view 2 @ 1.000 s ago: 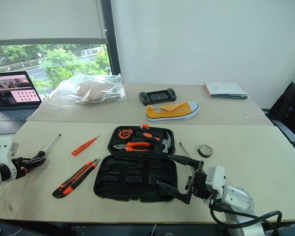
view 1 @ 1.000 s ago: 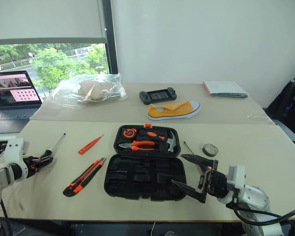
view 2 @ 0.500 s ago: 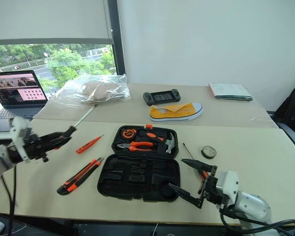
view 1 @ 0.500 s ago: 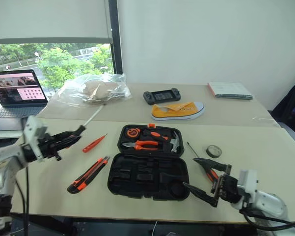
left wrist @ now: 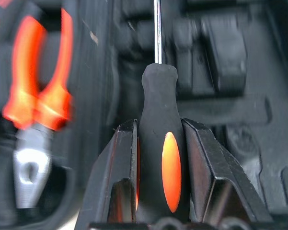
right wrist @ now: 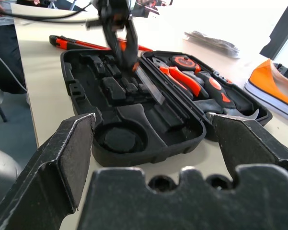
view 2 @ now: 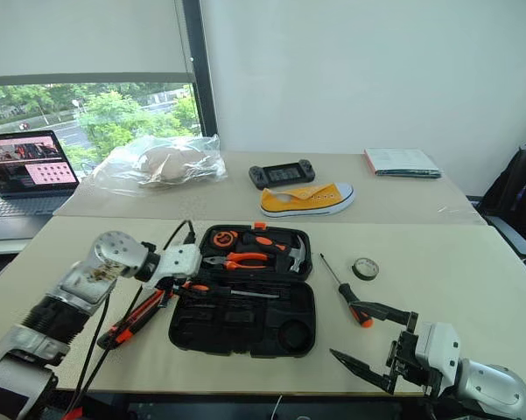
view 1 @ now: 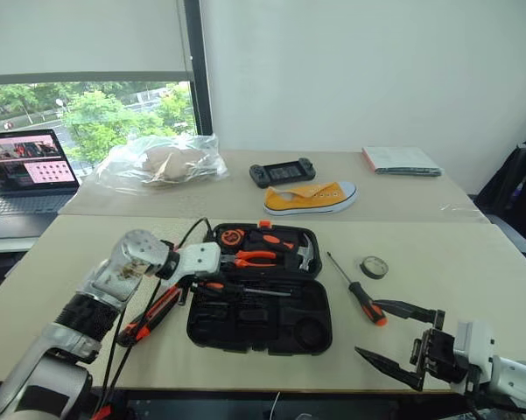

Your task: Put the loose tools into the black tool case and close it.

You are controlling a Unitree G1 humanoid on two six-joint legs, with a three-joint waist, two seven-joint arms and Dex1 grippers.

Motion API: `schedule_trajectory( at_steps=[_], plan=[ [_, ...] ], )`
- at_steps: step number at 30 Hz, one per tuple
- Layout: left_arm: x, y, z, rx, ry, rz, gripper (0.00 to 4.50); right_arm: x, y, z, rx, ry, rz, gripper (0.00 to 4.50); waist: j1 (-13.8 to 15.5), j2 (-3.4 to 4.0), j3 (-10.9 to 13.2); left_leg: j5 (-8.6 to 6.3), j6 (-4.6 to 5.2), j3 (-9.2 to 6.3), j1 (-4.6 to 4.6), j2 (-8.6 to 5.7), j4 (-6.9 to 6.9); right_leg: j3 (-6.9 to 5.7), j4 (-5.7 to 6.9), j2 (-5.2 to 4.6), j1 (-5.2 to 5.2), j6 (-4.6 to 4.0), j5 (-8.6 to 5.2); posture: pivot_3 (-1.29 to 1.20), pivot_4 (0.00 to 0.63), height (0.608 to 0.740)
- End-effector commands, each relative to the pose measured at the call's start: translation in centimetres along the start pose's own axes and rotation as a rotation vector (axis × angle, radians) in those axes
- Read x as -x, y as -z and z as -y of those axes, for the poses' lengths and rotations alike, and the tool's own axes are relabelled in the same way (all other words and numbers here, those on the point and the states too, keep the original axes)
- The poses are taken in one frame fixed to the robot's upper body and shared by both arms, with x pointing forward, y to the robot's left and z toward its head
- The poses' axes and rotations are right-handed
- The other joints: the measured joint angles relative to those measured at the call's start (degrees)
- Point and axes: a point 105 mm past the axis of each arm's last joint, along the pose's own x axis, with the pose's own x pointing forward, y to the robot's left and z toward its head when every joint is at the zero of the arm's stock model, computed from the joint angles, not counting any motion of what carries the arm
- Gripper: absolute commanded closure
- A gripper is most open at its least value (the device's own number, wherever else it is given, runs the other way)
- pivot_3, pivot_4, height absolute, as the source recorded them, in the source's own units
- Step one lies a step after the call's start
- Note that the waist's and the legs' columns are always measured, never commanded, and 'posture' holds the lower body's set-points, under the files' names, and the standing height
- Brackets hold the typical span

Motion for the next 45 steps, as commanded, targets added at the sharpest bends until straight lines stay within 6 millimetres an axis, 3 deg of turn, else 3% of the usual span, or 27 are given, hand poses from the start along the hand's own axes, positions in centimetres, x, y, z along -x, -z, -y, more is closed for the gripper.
schedule_trajectory(
  at_steps=[1, 13, 15, 16, 19, 22, 25, 28, 34, 45],
  plan=[
    [-0.4, -0.7, -1.2, -0.045, -0.041, -0.016, 3.58, -0.1, -1.3, 0.2, 0.057, 0.026, 0.027, 0.0, 0.31, 0.0, 0.0, -0.03, 0.05, -0.02, -0.01, -0.01, 0.06, -0.01, 0.0, -0.01, 0.02, -0.03, 0.02, 0.0, 0.15, 0.74],
    [-1.4, 0.1, -1.4, -0.011, -0.051, -0.067, 3.58, -0.8, -1.4, -0.4, 0.035, 0.018, 0.045, 0.0, 0.72, 0.0, 0.0, -0.32, 0.55, -0.27, -0.13, -0.18, 0.47, -0.24, 0.01, -0.42, 0.2, 0.06, 0.09, 0.0, 0.15, 0.74],
    [-1.4, -0.6, -1.8, -0.018, -0.085, -0.02, 2.58, -1.0, -1.4, -0.5, 0.029, 0.009, 0.047, 0.0, 0.72, 0.0, 0.0, -0.32, 0.57, -0.28, -0.13, -0.19, 0.47, -0.24, 0.01, -0.44, 0.21, 0.08, 0.09, 0.0, 0.15, 0.74],
    [-1.3, -1.3, -2.1, -0.036, -0.116, 0.023, 2.43, -1.1, -1.4, -0.5, 0.024, 0.004, 0.048, 0.0, 0.74, 0.0, 0.0, -0.32, 0.57, -0.28, -0.13, -0.19, 0.47, -0.24, 0.01, -0.44, 0.21, 0.08, 0.09, 0.0, 0.15, 0.74],
    [-0.5, -3.0, -2.9, -0.091, -0.188, 0.138, 1.34, -1.1, -1.3, -0.7, 0.013, -0.005, 0.048, 0.0, 1.04, 0.02, 0.01, -0.36, 0.66, -0.39, -0.18, -0.23, 0.49, -0.37, 0.02, -0.59, 0.26, 0.1, 0.11, 0.0, 0.15, 0.74],
    [0.5, -4.1, -2.7, -0.081, -0.202, 0.238, 1.34, -1.0, -1.2, -0.9, 0.002, -0.016, 0.041, 0.0, 0.89, 0.02, 0.01, -0.38, 0.72, -0.43, -0.26, -0.24, 0.58, -0.41, 0.01, -0.65, 0.23, 0.09, 0.15, 0.0, 0.15, 0.74],
    [0.6, -3.9, -2.4, -0.053, -0.202, 0.257, 1.34, -0.8, -1.2, -1.0, -0.003, -0.023, 0.031, 0.0, 0.72, 0.02, 0.01, -0.4, 0.74, -0.45, -0.26, -0.26, 0.58, -0.41, 0.01, -0.67, 0.24, 0.18, 0.1, 0.0, 0.15, 0.74],
    [-0.1, -2.9, -2.0, 0.002, -0.187, 0.25, 2.12, -0.7, -1.2, -0.9, -0.001, -0.02, 0.03, 0.0, 0.69, 0.02, 0.01, -0.4, 0.74, -0.45, -0.25, -0.29, 0.57, -0.4, 0.0, -0.65, 0.24, 0.22, 0.07, 0.0, 0.15, 0.74],
    [-2.4, -1.1, -1.3, 0.073, -0.144, 0.193, 4.32, -0.8, -1.2, -1.1, 0.001, -0.011, 0.031, 0.0, 0.87, 0.02, 0.01, -0.4, 0.74, -0.46, -0.28, -0.33, 0.58, -0.43, -0.01, -0.66, 0.24, 0.24, 0.06, 0.0, 0.15, 0.74],
    [-4.5, 0.3, -0.6, 0.097, -0.103, 0.141, 4.42, -0.8, -1.1, -0.9, 0.006, 0.012, 0.032, 0.0, 0.93, 0.05, -0.01, -0.47, 0.87, -0.53, -0.15, -0.38, 0.59, -0.46, -0.02, -0.78, 0.43, 0.28, 0.08, 0.0, 0.15, 0.74]
  ],
)
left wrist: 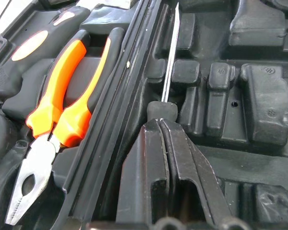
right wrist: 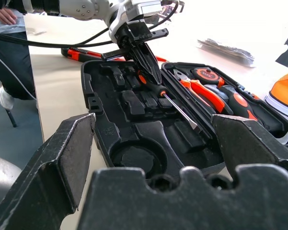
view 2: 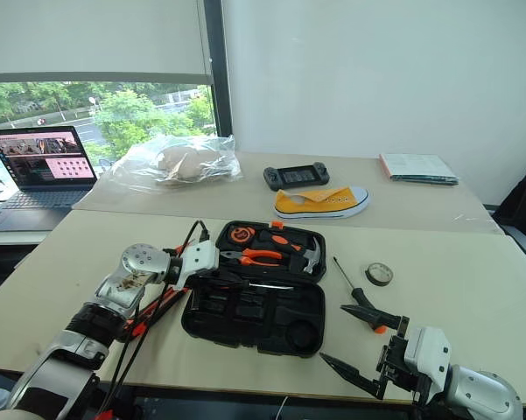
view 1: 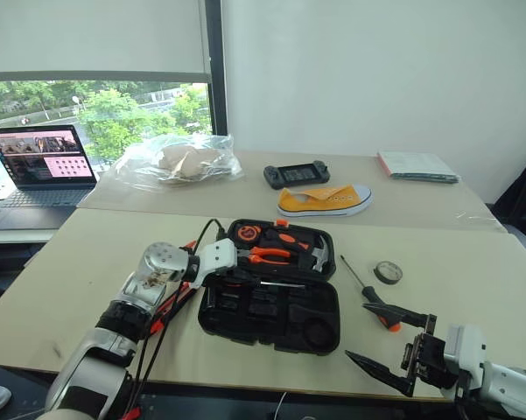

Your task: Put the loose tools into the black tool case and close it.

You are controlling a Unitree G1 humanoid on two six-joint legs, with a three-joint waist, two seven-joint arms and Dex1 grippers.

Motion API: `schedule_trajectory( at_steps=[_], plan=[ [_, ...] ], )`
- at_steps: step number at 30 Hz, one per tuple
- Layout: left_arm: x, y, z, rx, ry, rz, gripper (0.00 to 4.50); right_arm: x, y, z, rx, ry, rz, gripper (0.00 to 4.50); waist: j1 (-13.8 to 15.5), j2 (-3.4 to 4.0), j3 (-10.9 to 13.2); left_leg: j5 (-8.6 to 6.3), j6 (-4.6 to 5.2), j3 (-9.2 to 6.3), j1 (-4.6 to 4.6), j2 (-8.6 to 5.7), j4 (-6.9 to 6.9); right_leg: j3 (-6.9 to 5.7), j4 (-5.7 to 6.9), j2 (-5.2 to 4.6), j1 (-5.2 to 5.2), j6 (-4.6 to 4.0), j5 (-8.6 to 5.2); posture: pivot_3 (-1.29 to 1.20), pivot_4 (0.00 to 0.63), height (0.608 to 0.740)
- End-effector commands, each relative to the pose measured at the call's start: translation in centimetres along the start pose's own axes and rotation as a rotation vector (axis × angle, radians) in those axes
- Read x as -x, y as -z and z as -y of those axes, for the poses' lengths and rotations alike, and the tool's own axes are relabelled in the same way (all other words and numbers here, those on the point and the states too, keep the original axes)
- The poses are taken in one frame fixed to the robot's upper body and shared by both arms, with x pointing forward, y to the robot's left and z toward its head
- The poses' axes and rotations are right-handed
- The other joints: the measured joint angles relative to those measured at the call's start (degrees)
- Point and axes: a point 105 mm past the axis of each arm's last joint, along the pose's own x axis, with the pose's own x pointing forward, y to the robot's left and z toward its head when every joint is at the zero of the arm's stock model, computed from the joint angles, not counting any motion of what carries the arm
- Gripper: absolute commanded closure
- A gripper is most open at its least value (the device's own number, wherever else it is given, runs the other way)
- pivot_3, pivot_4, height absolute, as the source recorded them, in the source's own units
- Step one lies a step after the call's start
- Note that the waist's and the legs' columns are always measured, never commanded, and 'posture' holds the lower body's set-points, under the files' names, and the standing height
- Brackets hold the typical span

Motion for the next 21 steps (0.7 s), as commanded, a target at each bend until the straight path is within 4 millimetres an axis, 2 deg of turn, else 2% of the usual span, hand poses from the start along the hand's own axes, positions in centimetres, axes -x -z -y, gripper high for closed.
schedule_trajectory(
  at_steps=[1, 4, 7, 10, 12, 13, 15, 16, 17, 20, 21],
  plan=[
    [-1.2, 1.3, 0.7, 0.035, 0.032, -0.07, 4.42, 0.0, -0.9, 0.2, 0.035, 0.022, 0.029, 0.0, 0.05, 0.01, -0.01, -0.01, 0.02, 0.0, 0.01, 0.0, 0.0, 0.0, 0.0, -0.01, 0.02, 0.01, 0.0, 0.0, 0.15, 0.74],
    [-1.6, 1.6, 0.4, 0.065, 0.006, -0.094, 4.42, 0.1, -0.9, 0.2, 0.03, 0.034, 0.026, 0.0, 0.43, 0.08, -0.06, -0.04, 0.07, -0.04, 0.03, -0.03, 0.03, -0.04, -0.01, -0.04, 0.09, 0.03, 0.01, 0.0, 0.15, 0.74],
    [-0.3, -0.3, -0.5, 0.075, -0.051, 0.059, 4.42, 0.9, -0.9, 0.9, 0.009, 0.107, 0.006, 0.0, 0.54, 0.11, -0.08, -0.09, 0.15, -0.08, 0.04, -0.06, 0.09, -0.05, -0.04, -0.08, 0.18, 0.09, 0.04, 0.0, 0.15, 0.74],
    [2.6, -1.9, -0.6, 0.041, -0.103, 0.233, 3.75, 2.5, -0.3, 0.9, -0.026, 0.177, -0.064, 0.0, 0.17, 0.11, -0.07, -0.1, 0.16, -0.09, -0.04, -0.02, 0.08, -0.03, -0.05, -0.11, 0.07, 0.09, 0.04, 0.0, 0.15, 0.74],
    [4.2, -2.2, -0.3, 0.031, -0.124, 0.292, 2.97, 3.5, 0.0, 0.9, -0.034, 0.222, -0.095, 0.0, -0.22, 0.11, -0.07, -0.04, 0.07, -0.12, -0.31, 0.09, 0.09, -0.04, -0.05, -0.1, -0.19, 0.08, 0.04, 0.0, 0.15, 0.74],
    [5.3, -2.3, -0.1, 0.033, -0.132, 0.316, 2.71, 4.1, 0.1, 0.9, -0.037, 0.251, -0.113, 0.0, -0.34, 0.11, -0.07, -0.02, 0.02, -0.15, -0.41, 0.13, 0.1, -0.06, -0.05, -0.09, -0.28, 0.07, 0.04, 0.0, 0.15, 0.74],
    [9.4, -0.4, 1.3, 0.082, -0.144, 0.283, 1.92, 6.9, 1.7, 1.0, -0.054, 0.389, -0.235, 0.0, -0.76, 0.17, -0.08, 0.01, -0.04, -0.16, -0.51, 0.14, 0.11, -0.11, -0.05, -0.04, -0.37, 0.05, 0.03, 0.0, 0.15, 0.74],
    [10.7, 0.1, 1.9, 0.102, -0.142, 0.268, 1.42, 7.8, 2.1, 1.0, -0.062, 0.434, -0.279, 0.0, -0.9, 0.21, -0.1, 0.0, -0.09, -0.17, -0.49, 0.18, 0.07, -0.09, -0.05, -0.06, -0.4, 0.01, 0.0, 0.0, 0.15, 0.74],
    [12.2, 0.9, 2.7, 0.128, -0.148, 0.247, 1.15, 8.6, 2.7, 0.9, -0.096, 0.472, -0.321, 0.0, -1.04, 0.23, -0.1, -0.03, -0.15, -0.17, -0.44, 0.22, 0.02, -0.09, -0.05, -0.06, -0.39, -0.02, -0.03, 0.0, 0.15, 0.74],
    [14.4, 2.4, 4.1, 0.174, -0.174, 0.201, 0.11, 9.2, 3.4, 0.8, -0.147, 0.505, -0.364, 0.0, -1.15, 0.33, -0.05, -0.04, -0.24, -0.22, -0.37, 0.24, -0.12, -0.15, -0.04, -0.1, -0.38, 0.02, -0.22, 0.0, 0.15, 0.74],
    [15.0, 2.8, 4.4, 0.188, -0.19, 0.188, 0.11, 9.2, 3.5, 0.9, -0.156, 0.509, -0.372, 0.0, -1.08, 0.35, -0.03, -0.05, -0.22, -0.22, -0.39, 0.2, -0.11, -0.15, -0.08, -0.11, -0.37, 0.26, -0.36, 0.0, 0.15, 0.74]
  ],
)
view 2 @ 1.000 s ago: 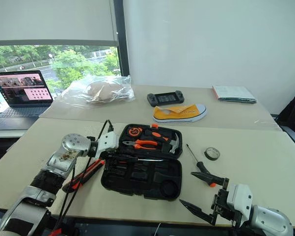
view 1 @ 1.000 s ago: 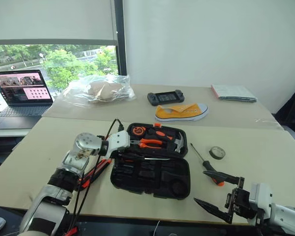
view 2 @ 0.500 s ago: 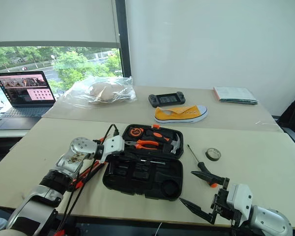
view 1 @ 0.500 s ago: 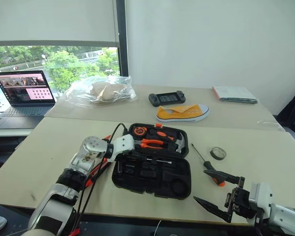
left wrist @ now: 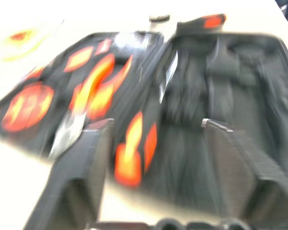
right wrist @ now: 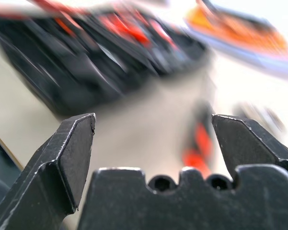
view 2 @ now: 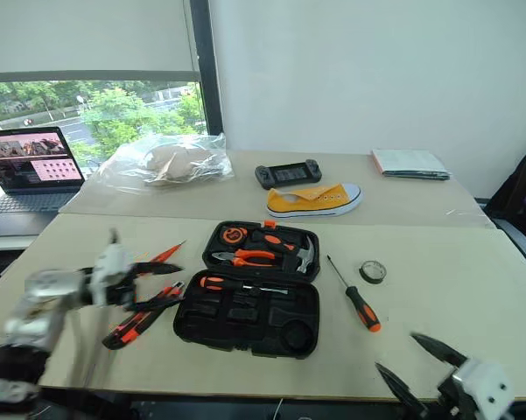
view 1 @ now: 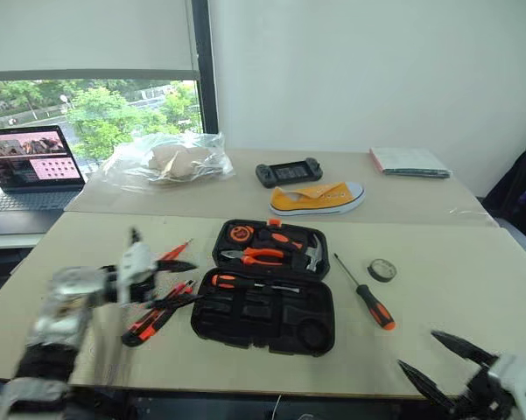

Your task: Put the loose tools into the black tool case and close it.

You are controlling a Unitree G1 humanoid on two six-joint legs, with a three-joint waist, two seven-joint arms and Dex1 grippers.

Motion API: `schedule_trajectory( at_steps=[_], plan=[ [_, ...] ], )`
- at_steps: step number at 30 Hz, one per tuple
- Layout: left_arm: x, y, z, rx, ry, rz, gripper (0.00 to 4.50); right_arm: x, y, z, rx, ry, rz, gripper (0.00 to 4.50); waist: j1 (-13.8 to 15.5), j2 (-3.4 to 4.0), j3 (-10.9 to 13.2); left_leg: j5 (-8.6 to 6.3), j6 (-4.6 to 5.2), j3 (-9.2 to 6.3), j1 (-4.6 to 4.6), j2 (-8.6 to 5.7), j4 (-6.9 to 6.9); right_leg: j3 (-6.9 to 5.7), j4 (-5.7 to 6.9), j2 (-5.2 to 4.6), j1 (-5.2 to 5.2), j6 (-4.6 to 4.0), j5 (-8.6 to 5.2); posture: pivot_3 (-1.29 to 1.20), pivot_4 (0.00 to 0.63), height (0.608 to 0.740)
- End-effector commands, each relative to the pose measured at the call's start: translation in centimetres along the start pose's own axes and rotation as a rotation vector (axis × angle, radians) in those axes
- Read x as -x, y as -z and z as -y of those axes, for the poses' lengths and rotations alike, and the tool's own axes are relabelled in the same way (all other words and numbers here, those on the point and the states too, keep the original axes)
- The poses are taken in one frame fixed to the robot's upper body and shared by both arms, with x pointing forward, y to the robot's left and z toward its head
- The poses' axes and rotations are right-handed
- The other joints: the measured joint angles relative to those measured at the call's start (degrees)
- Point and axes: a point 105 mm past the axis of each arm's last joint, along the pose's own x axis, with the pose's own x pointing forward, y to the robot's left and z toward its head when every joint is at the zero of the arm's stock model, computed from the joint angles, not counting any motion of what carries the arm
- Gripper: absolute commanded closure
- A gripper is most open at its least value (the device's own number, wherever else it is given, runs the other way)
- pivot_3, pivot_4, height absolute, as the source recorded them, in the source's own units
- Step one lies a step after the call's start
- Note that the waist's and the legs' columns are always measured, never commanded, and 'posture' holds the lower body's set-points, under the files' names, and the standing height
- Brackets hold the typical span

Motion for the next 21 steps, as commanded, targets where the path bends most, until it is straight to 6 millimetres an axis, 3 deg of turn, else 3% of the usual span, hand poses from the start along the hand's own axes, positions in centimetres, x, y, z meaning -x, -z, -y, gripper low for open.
schedule_trajectory(
  at_steps=[1, 5, 10, 14, 18, 21],
  plan=[
    [2.1, -0.2, 0.6, 0.0, -0.025, 0.012, 0.11, -0.6, -0.9, 0.9, 0.006, 0.027, -0.001, 0.0, 0.14, 0.03, 0.02, -0.05, 0.07, 0.0, 0.01, -0.01, 0.02, 0.03, -0.03, -0.04, 0.05, 0.13, -0.07, 0.0, 0.15, 0.74],
    [2.9, 0.0, 1.4, 0.015, -0.042, 0.013, 0.11, -3.0, -1.6, 2.1, -0.011, 0.02, -0.048, 0.0, 0.45, 0.04, 0.03, -0.12, 0.2, -0.01, 0.0, -0.09, 0.04, 0.06, -0.03, -0.46, 0.07, 0.2, 0.02, 0.0, 0.15, 0.74],
    [1.2, -0.6, 2.0, 0.003, -0.023, 0.051, 0.11, -8.0, -2.1, 3.5, -0.031, -0.032, -0.186, 0.0, 0.42, 0.07, 0.04, -0.04, 0.22, -0.04, -0.17, -0.12, 0.11, 0.05, -0.09, -0.47, -0.02, -0.1, 0.37, 0.0, 0.15, 0.74],
    [0.3, -1.0, 1.9, -0.013, -0.03, 0.067, 0.11, -10.4, -1.5, 4.7, -0.048, -0.001, -0.28, 0.0, 0.62, 0.1, 0.03, 0.02, 0.15, -0.13, -0.33, -0.13, 0.08, -0.11, -0.15, 0.04, -0.11, -0.31, 0.45, 0.0, 0.15, 0.74],
    [0.1, -1.5, 2.0, -0.029, -0.034, 0.073, 0.0, -11.4, -0.9, 5.4, -0.034, 0.016, -0.354, 1.04, 0.86, 0.12, 0.01, 0.08, 0.07, -0.19, -0.59, -0.16, 0.02, -0.28, -0.17, 0.14, -0.39, -0.29, 0.39, 0.0, 0.15, 0.74],
    [0.3, -1.8, 2.0, -0.036, -0.047, 0.078, 0.0, -11.5, -1.9, 6.0, -0.03, 0.045, -0.315, 2.05, 0.83, 0.11, 0.0, 0.06, 0.11, -0.17, -0.86, -0.17, 0.05, -0.4, -0.24, 0.14, -0.59, -0.25, 0.38, 0.0, 0.15, 0.74]
  ],
)
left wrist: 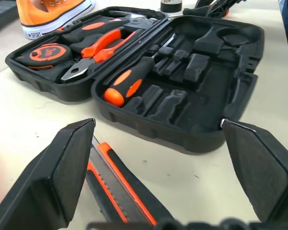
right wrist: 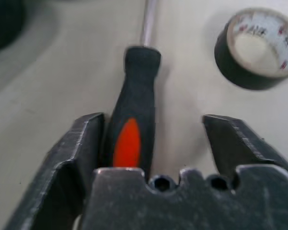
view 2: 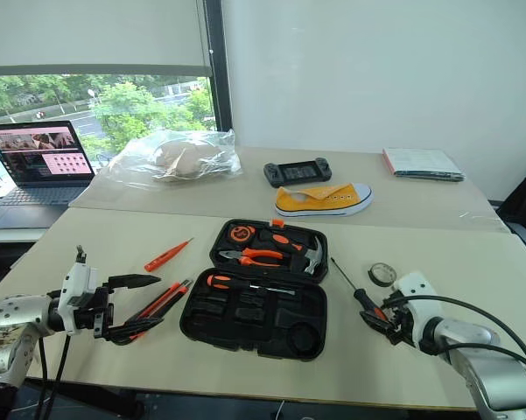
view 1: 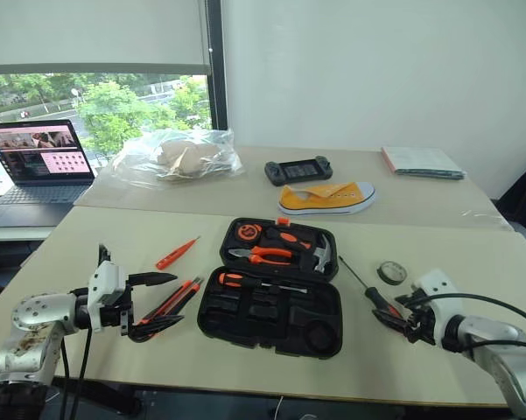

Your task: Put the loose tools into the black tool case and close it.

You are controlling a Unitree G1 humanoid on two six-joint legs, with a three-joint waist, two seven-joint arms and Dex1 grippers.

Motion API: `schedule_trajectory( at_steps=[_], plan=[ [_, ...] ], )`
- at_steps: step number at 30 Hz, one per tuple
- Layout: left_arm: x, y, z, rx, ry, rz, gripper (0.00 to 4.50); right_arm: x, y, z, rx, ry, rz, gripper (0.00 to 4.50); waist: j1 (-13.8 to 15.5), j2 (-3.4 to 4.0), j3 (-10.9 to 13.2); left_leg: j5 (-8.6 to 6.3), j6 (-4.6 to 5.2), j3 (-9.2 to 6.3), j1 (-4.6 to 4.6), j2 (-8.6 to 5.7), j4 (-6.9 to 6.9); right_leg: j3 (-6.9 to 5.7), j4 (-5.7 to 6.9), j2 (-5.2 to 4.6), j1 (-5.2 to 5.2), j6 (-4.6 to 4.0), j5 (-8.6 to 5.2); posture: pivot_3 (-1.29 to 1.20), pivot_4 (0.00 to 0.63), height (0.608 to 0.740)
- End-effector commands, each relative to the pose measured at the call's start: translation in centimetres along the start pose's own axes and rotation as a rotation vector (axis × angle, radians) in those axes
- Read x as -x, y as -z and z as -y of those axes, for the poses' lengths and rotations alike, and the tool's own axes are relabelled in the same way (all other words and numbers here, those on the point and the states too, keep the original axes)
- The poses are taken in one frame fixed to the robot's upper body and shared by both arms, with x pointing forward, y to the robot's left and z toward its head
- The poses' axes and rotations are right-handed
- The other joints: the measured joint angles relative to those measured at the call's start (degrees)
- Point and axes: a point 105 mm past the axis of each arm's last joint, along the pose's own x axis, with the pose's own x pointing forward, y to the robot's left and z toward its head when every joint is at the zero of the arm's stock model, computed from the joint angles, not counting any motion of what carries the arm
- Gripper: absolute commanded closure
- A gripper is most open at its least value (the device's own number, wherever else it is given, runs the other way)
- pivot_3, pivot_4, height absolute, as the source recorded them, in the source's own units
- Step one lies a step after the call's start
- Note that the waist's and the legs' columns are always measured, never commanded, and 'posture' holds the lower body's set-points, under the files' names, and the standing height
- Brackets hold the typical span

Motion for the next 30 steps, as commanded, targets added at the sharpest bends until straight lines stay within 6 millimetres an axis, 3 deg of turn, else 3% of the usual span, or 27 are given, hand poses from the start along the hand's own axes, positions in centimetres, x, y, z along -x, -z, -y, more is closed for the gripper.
schedule_trajectory(
  at_steps=[1, 4, 9, 12, 15, 20, 23, 30],
  plan=[
    [0.3, -1.3, -0.2, -0.044, -0.018, 0.024, 0.0, 1.0, -1.0, 1.4, 0.011, 0.077, 0.044, 2.5, 0.01, 0.0, 0.0, 0.0, 0.0, 0.02, -0.08, -0.02, 0.02, -0.09, 0.02, -0.01, -0.09, 0.01, 0.0, 0.0, 0.15, 0.74],
    [0.3, -1.6, -0.2, -0.037, -0.038, 0.043, 0.0, 2.4, -2.8, 1.5, 0.033, 0.089, 0.16, 3.47, 0.15, 0.02, 0.01, 0.0, 0.0, 0.01, -0.16, -0.04, 0.09, -0.27, 0.07, -0.04, -0.15, 0.03, 0.0, 0.0, 0.15, 0.74],
    [0.3, -1.7, -0.4, -0.008, -0.071, 0.071, 0.0, 5.2, -6.6, -1.0, 0.152, -0.089, 0.364, 3.45, -0.06, 0.08, 0.0, 0.03, -0.05, -0.03, -0.17, -0.03, 0.16, -0.29, 0.2, -0.03, -0.17, 0.04, 0.0, 0.0, 0.15, 0.74],
    [0.3, -1.6, -0.3, 0.002, -0.081, 0.078, 0.0, 5.4, -9.4, -3.1, 0.25, -0.235, 0.463, 3.45, -0.82, 0.07, 0.0, 0.07, -0.11, 0.0, -0.08, -0.01, 0.17, -0.2, 0.26, 0.01, -0.15, 0.04, 0.0, 0.0, 0.15, 0.74],
    [0.3, -1.3, 0.0, 0.013, -0.079, 0.078, 0.0, 3.9, -11.0, -5.5, 0.323, -0.386, 0.456, 3.45, -1.53, 0.08, 0.0, 0.12, -0.14, 0.04, 0.01, 0.01, 0.2, -0.1, 0.31, 0.03, -0.13, 0.01, 0.01, 0.0, 0.15, 0.74],
    [0.4, -0.9, 0.9, 0.022, -0.054, 0.059, 0.0, -1.8, -11.6, -10.4, 0.469, -0.594, 0.239, 3.45, -1.9, 0.06, 0.01, 0.26, -0.24, 0.1, 0.13, 0.11, 0.18, 0.17, 0.36, 0.03, -0.12, -0.16, 0.1, 0.0, 0.15, 0.74],
    [0.3, -0.9, 1.3, 0.015, -0.036, 0.048, 0.0, -3.1, -11.0, -11.6, 0.538, -0.635, 0.152, 3.45, -1.14, 0.07, 0.01, 0.33, -0.3, 0.03, -0.03, 0.12, 0.16, 0.09, 0.4, 0.08, -0.25, -0.27, 0.13, 0.0, 0.15, 0.74],
    [0.2, -0.9, 2.0, 0.017, -0.035, 0.042, 0.0, -4.6, -9.8, -12.2, 0.607, -0.638, 0.037, 3.45, -0.51, 0.08, 0.01, 0.29, -0.19, -0.07, -0.58, 0.1, 0.34, -0.81, 0.24, -0.08, -0.44, -0.27, 0.12, 0.0, 0.15, 0.74]
  ],
)
